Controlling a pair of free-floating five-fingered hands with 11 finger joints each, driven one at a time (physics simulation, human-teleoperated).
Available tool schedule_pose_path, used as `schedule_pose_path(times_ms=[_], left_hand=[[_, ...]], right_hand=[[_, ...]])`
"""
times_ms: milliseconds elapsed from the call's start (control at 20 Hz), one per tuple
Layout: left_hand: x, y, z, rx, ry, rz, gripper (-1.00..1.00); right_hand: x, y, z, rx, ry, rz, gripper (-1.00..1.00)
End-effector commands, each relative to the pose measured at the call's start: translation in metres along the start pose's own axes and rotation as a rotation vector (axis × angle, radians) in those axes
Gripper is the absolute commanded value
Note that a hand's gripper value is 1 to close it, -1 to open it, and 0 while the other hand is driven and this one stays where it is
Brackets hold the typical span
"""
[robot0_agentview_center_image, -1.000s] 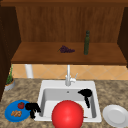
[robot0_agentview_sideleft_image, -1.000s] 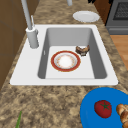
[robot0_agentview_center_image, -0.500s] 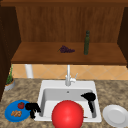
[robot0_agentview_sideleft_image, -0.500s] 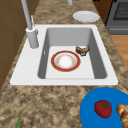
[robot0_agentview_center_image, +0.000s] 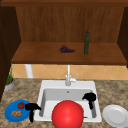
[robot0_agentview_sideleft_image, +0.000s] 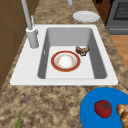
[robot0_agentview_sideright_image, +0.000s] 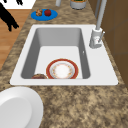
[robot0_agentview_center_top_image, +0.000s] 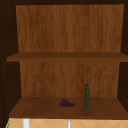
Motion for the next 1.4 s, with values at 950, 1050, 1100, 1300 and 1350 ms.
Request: schedule_pose_path(times_ms=[950,1050,1100,1300,1350], left_hand=[[-0.087,0.072,0.134,0.010,-0.031,0.005,-1.00],[-0.105,0.075,0.144,-0.005,-0.020,0.005,-1.00],[-0.115,0.075,0.145,-0.020,-0.025,0.018,-1.00],[-0.142,0.063,0.154,-0.082,-0.061,0.047,-1.00],[-0.149,0.062,0.157,-0.084,-0.061,0.048,-1.00]], right_hand=[[0.000,0.000,0.000,-0.006,0.003,-0.007,0.00],[0.000,0.000,0.000,-0.006,0.003,-0.007,0.00],[0.000,0.000,0.000,-0.007,0.003,-0.007,0.00],[0.000,0.000,0.000,-0.007,0.004,-0.007,0.00],[0.000,0.000,0.000,-0.007,0.004,-0.007,0.00]])
